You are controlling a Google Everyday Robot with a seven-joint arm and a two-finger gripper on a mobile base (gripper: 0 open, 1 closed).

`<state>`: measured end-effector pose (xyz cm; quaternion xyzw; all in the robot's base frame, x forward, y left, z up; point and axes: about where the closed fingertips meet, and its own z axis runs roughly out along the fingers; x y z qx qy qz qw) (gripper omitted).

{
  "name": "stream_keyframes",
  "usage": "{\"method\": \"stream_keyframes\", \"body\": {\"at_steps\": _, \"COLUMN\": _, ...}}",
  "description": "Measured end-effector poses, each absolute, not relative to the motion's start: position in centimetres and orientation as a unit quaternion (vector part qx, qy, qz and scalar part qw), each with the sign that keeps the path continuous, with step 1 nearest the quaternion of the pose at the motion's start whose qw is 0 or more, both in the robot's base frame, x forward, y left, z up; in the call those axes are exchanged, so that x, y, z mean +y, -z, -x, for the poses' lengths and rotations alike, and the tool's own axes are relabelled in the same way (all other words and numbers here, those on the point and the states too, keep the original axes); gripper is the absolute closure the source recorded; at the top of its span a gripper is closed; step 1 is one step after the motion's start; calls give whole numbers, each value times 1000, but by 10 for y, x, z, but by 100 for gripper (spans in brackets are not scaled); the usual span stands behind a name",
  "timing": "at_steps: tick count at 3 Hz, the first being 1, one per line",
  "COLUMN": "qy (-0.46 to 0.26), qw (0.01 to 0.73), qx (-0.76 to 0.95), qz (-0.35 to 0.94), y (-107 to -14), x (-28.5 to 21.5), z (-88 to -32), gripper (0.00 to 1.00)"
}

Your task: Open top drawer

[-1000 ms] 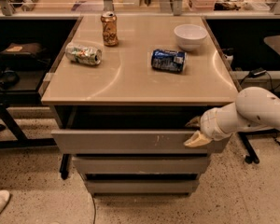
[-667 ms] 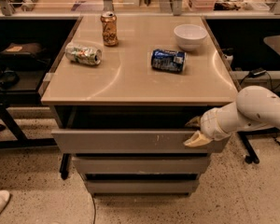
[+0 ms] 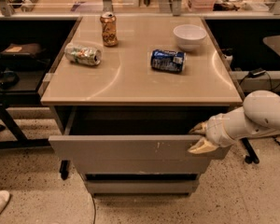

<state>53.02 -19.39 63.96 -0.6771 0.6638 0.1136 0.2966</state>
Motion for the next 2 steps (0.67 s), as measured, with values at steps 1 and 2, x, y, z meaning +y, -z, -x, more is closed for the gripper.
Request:
{"method": "stream_keyframes", "body": {"at_steps": 1, "qy": -115, "qw": 296, "qx": 664, "qz": 677, "y": -640, "x": -197, "z": -519, "gripper": 88}}
{"method": "stream_keyframes", "body": {"at_steps": 2, "qy": -113, "qw": 294, "qx": 665, "qz": 677, "y": -643, "x": -200, "z": -496, "gripper": 100}}
